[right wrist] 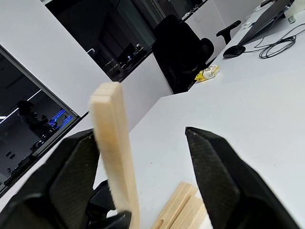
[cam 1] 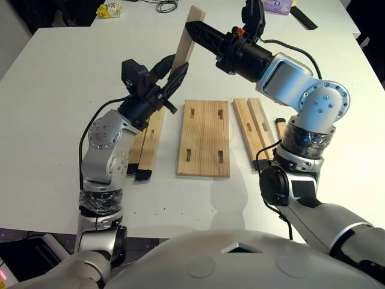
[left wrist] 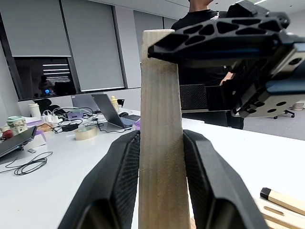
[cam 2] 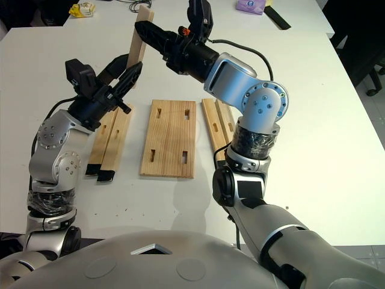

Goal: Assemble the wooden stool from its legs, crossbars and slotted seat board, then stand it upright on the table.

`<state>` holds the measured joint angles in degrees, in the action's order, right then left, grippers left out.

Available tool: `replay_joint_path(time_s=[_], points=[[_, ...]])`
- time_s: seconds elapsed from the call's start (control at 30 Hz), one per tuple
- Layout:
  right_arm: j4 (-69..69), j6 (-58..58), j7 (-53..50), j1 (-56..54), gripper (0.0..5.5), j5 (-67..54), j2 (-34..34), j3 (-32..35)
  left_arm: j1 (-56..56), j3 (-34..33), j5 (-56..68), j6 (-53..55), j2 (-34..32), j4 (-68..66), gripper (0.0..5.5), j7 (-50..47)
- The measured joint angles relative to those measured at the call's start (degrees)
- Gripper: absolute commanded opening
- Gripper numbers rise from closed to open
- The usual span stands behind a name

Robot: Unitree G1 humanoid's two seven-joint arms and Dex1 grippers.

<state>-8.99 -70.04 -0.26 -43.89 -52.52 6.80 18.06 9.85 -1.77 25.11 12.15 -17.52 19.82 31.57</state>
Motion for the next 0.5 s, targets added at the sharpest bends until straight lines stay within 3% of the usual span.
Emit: replay_joint_path(time_s=[0.5], points=[[0.4, 4.6, -4.5, 0.0, 1.12, -5.1, 0.0, -3.9, 0.3, 0.9, 0.0, 0.2, 1.7, 0.4, 1.32, -0.7]])
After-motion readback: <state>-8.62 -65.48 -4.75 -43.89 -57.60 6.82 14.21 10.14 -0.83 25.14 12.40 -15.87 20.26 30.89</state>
